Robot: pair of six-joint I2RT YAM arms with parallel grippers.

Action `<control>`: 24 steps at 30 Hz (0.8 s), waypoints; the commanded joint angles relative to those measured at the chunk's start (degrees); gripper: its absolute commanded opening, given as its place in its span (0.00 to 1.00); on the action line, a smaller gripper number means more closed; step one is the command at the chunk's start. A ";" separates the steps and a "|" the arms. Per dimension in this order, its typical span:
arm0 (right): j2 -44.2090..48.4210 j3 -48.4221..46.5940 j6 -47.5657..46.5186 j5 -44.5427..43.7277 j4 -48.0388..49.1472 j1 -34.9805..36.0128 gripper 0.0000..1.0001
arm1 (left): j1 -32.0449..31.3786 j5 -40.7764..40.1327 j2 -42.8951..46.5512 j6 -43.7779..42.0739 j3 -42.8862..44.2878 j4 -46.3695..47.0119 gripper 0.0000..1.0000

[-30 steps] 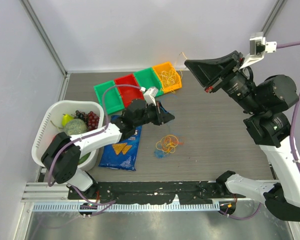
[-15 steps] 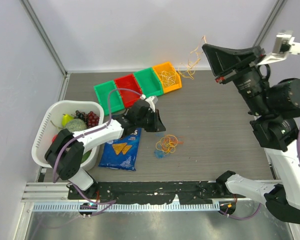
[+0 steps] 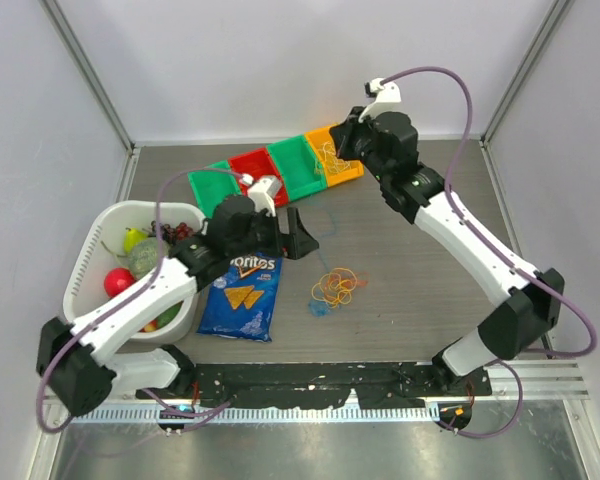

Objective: Untangle the cables

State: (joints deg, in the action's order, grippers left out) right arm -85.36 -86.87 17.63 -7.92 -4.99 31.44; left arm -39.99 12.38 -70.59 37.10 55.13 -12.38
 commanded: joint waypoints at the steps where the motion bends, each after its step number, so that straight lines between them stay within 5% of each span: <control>1: -1.99 -1.99 -1.46 -1.40 7.44 -0.59 0.01 | 0.61 -10.86 7.47 -9.31 7.95 -5.28 0.93; 11: -16.49 -5.76 -1.63 0.54 14.40 -0.59 0.01 | 2.72 -28.29 8.10 -23.73 16.59 6.39 0.99; 24: -34.41 -16.22 -1.46 1.77 18.80 -0.59 0.01 | 4.48 -31.19 11.96 -26.38 4.54 12.03 0.99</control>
State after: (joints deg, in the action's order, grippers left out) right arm -115.48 -97.23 16.14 -6.87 9.43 30.87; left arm -35.83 -17.37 -61.76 11.57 59.66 -4.34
